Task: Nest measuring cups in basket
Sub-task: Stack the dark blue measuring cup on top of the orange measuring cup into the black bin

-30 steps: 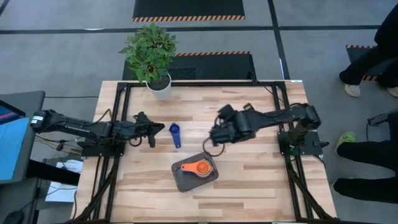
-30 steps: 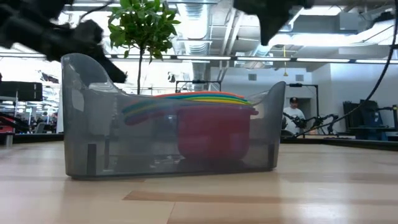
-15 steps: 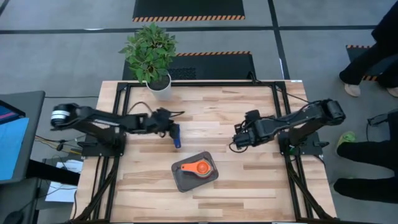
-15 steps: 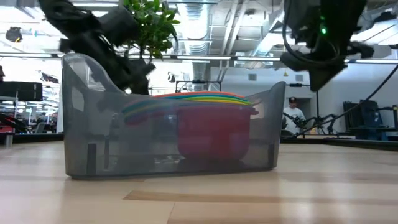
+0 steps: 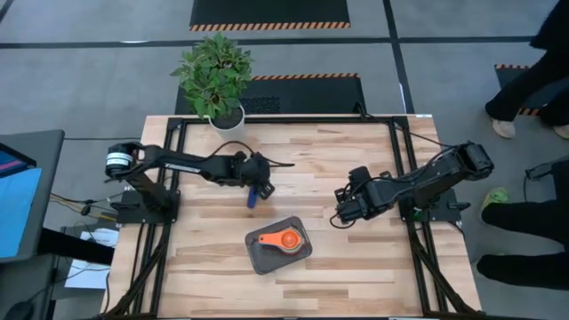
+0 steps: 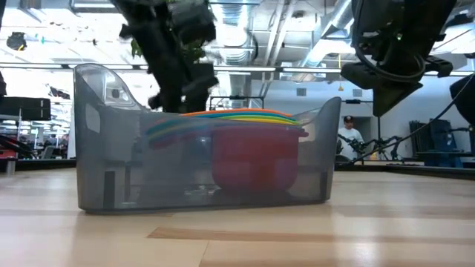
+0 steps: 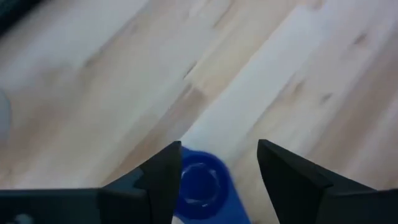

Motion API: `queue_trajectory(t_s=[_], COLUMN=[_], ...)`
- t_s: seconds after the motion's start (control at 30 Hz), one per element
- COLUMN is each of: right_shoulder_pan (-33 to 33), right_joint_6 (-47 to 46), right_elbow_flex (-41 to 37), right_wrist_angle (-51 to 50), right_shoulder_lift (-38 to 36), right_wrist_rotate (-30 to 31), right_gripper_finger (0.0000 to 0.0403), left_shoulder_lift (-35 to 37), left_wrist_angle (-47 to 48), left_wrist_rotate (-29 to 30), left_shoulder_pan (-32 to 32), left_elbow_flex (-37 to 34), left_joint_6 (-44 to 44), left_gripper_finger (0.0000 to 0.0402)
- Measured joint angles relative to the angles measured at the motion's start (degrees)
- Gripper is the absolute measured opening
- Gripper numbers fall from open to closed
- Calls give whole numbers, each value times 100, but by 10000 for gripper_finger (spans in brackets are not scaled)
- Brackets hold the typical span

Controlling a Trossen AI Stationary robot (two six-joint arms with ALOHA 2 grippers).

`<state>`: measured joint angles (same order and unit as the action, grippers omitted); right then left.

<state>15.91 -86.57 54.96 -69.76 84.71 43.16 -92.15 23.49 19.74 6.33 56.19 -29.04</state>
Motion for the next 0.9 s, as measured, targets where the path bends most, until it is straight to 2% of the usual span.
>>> queue_trajectory(t_s=[0.2,0.37,0.53,0.7,0.9], right_shoulder_pan=[141,137,134,174,172], right_joint_6=[-2,-2,4,7,9], right_elbow_flex=[0,0,2,2,2], right_wrist_angle=[23,33,26,-30,-74], right_shoulder_lift=[0,0,0,0,0], right_wrist_rotate=[-5,-33,-33,-33,-44], right_gripper_finger=[20,16,26,31,18], left_shoulder_lift=[130,-6,-87,-294,-772], left_wrist_angle=[1324,1954,1922,1795,1497], left_wrist_rotate=[168,322,485,359,122], left_shoulder_pan=[-70,4,6,-16,-60], left_elbow_flex=[349,349,352,351,356], left_joint_6=[37,-969,-1765,-1997,-2030], left_gripper_finger=[199,199,199,199,199])
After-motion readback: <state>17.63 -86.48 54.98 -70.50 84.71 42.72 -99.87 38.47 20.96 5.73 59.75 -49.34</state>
